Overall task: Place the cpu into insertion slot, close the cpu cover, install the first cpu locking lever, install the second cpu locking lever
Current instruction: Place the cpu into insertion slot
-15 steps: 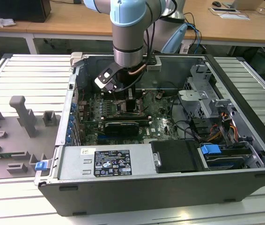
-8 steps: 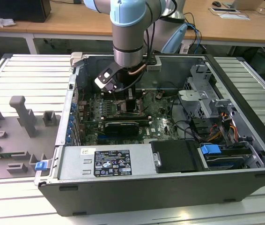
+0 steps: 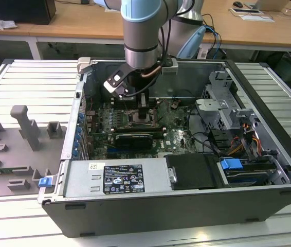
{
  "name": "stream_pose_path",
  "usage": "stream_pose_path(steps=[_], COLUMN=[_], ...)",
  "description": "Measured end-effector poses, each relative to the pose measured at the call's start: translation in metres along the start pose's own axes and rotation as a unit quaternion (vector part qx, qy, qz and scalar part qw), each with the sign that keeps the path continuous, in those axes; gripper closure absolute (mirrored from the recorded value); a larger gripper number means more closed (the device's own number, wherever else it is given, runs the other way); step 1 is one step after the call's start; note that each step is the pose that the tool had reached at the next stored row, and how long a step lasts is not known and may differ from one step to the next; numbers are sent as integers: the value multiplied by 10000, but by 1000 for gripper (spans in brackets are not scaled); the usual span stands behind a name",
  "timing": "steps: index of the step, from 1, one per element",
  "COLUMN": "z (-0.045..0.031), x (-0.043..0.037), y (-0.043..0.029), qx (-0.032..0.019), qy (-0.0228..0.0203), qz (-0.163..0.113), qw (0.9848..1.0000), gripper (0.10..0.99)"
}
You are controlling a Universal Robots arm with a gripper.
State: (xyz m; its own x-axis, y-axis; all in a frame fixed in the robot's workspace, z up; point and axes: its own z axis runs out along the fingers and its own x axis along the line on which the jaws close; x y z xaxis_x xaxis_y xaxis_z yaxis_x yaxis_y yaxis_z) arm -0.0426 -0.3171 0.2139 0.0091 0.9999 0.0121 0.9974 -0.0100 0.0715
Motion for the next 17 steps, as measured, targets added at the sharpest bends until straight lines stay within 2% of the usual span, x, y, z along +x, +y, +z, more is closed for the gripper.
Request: stream_pose_path(steps=[1,4,17], z=[-5,-15,-68], x=[0,0,1], y=[0,1,5], qx=[0,0,0], qy=[-1,-5,-10], qz=[0,0,0], qw=[10000,10000,10000], gripper=[804,980,980])
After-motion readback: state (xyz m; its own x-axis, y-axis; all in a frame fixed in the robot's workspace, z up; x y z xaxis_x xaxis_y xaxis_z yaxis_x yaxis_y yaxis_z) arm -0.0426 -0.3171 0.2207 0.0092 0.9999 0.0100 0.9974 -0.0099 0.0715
